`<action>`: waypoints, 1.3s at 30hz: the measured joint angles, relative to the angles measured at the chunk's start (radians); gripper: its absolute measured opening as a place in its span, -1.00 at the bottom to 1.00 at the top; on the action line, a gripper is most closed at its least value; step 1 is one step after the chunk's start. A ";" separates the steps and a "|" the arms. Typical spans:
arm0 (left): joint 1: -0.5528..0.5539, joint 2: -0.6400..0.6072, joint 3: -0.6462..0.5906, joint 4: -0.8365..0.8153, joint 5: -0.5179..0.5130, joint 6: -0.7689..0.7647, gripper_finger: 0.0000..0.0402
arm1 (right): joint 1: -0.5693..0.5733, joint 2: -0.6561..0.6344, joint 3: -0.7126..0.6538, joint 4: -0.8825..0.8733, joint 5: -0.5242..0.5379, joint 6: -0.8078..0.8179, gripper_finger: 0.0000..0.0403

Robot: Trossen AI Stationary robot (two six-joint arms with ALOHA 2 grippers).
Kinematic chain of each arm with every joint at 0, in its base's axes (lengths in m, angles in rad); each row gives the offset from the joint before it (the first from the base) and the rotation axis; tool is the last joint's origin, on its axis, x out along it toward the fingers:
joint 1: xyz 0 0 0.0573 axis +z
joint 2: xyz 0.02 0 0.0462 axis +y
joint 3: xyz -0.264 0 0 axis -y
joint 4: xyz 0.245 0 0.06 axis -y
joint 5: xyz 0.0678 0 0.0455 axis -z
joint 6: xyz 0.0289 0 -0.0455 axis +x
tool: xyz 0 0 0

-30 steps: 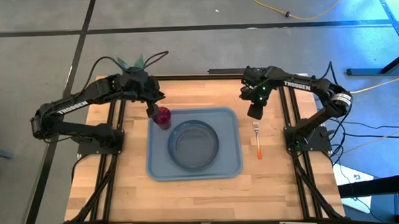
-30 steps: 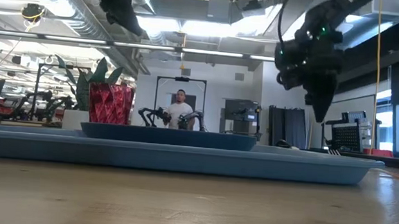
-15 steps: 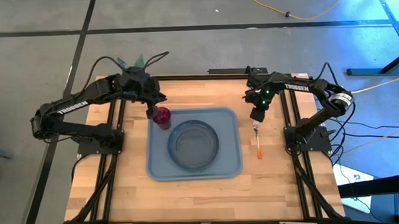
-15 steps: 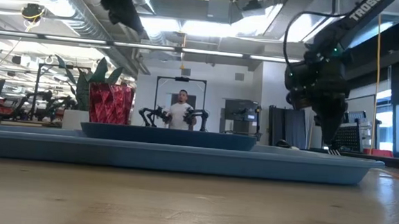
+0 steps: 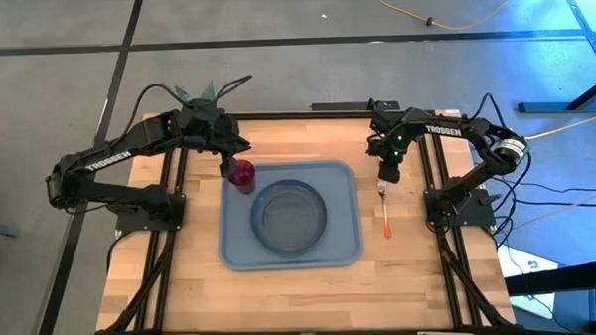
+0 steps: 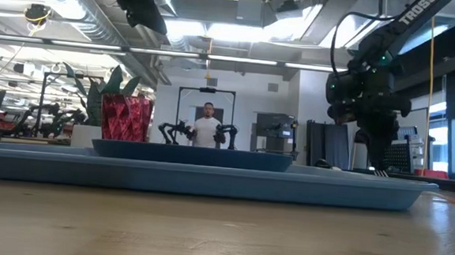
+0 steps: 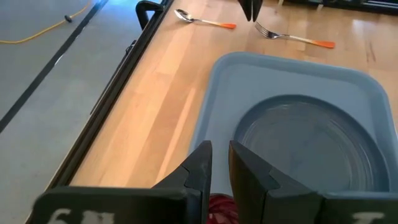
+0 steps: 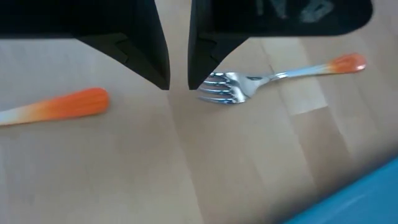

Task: Pick and place plate/cup/fork/spoon on tray
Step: Put the orange fork on the blue tray to the right of the dark blue plate

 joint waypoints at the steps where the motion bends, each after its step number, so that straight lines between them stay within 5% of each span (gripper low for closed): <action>1: 0.000 0.000 0.000 0.000 0.000 0.000 -0.77 | 0.000 0.000 0.000 -0.004 -0.014 -0.016 -0.70; 15: 0.000 0.000 0.000 0.000 0.000 -0.001 -0.77 | 0.000 0.040 0.005 -0.018 -0.043 0.020 -0.77; 23: 0.000 0.000 0.000 0.000 -0.003 -0.002 -0.77 | 0.029 0.015 0.171 -0.112 0.008 0.079 -0.89; 28: 0.000 0.000 0.000 0.000 -0.004 -0.006 -0.77 | 0.079 -0.067 0.281 -0.243 0.078 0.304 -0.97; 34: 0.000 0.000 0.000 -0.001 -0.007 0.007 -0.77 | 0.175 -0.309 0.260 -0.263 0.094 0.712 -0.97; 39: 0.000 0.000 0.000 -0.001 -0.009 0.014 -0.77 | 0.313 -0.463 0.215 -0.258 0.261 1.129 -0.98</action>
